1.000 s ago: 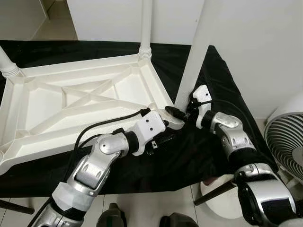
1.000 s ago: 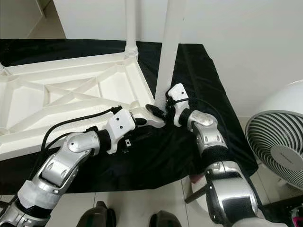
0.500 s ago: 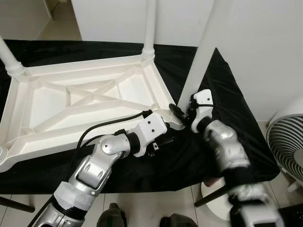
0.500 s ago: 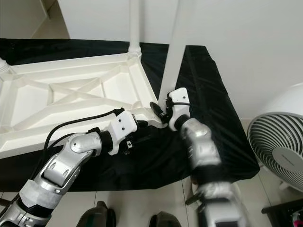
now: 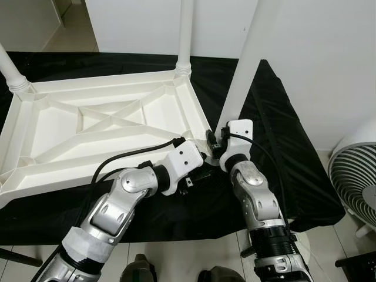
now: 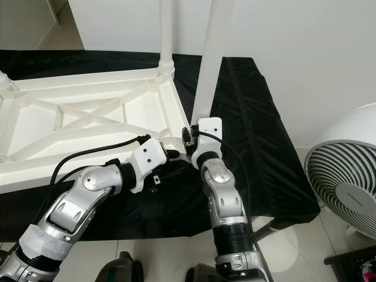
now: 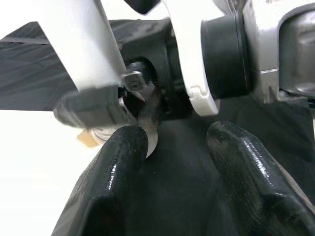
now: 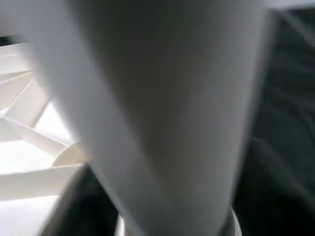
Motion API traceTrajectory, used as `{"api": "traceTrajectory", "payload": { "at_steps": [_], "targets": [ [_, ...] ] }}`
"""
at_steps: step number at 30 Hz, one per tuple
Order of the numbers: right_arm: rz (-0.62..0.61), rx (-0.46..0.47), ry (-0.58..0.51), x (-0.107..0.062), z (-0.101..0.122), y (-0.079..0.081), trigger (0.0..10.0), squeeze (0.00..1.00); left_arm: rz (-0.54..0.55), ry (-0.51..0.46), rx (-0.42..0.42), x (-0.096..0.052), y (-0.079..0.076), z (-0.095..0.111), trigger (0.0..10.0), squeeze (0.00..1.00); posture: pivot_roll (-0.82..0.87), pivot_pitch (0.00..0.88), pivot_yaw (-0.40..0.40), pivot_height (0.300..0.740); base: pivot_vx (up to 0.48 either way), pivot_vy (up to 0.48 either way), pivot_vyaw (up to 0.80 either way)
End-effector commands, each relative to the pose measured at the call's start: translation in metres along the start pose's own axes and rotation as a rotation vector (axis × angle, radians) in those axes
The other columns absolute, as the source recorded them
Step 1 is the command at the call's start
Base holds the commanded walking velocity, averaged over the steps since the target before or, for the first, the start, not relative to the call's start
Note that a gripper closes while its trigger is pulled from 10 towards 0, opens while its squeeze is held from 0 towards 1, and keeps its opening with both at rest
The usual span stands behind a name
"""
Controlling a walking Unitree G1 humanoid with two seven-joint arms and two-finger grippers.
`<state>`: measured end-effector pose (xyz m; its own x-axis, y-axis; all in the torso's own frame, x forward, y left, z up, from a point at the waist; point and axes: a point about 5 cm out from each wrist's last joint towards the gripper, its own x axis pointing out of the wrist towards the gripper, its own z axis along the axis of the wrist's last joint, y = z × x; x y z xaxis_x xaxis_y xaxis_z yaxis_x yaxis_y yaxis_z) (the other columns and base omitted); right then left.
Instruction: Building children table
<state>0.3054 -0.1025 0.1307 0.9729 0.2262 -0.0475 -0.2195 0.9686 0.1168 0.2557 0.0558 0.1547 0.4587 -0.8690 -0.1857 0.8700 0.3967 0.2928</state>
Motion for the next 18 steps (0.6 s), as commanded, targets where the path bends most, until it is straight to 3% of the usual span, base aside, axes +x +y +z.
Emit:
{"api": "traceTrajectory", "payload": {
  "at_steps": [1, 3, 9, 11, 12, 18],
  "targets": [
    [0.021, 0.008, 0.000, -0.004, 0.003, -0.004, 10.0, 1.00, -0.026, 0.007, -0.004, 0.000, -0.003, -0.002, 10.0, 0.00, -0.01, 0.000, 0.007, 0.740, 0.000, 0.000, 0.00],
    [0.021, 0.008, 0.000, -0.004, 0.003, -0.004, 10.0, 1.00, -0.026, 0.007, -0.004, 0.000, -0.003, -0.002, 10.0, 0.00, -0.01, 0.000, 0.007, 0.740, 0.000, 0.000, 0.00],
    [0.261, -0.120, 0.004, -0.011, 0.013, -0.028, 10.0, 1.00, -0.021, 0.005, -0.007, 0.001, -0.004, -0.003, 10.0, 0.00, -0.02, 0.000, -0.004, 0.740, 0.000, 0.000, 0.00],
    [0.261, -0.120, 0.004, -0.011, 0.013, -0.028, 10.0, 1.00, -0.021, 0.005, -0.007, 0.001, -0.004, -0.003, 10.0, 0.00, -0.02, 0.000, -0.004, 0.740, 0.000, 0.000, 0.00],
    [0.326, -0.180, 0.007, -0.011, 0.015, -0.033, 10.0, 0.00, -0.021, 0.006, -0.007, 0.000, -0.004, -0.003, 10.0, 0.00, -0.01, 0.000, -0.004, 0.740, 0.000, 0.000, 0.00],
    [0.432, -0.249, 0.023, -0.009, 0.016, -0.045, 10.0, 0.00, -0.020, 0.010, -0.006, -0.002, -0.004, -0.004, 10.0, 0.00, -0.01, 0.000, -0.006, 0.740, 0.000, 0.000, 0.00]
  ]
}}
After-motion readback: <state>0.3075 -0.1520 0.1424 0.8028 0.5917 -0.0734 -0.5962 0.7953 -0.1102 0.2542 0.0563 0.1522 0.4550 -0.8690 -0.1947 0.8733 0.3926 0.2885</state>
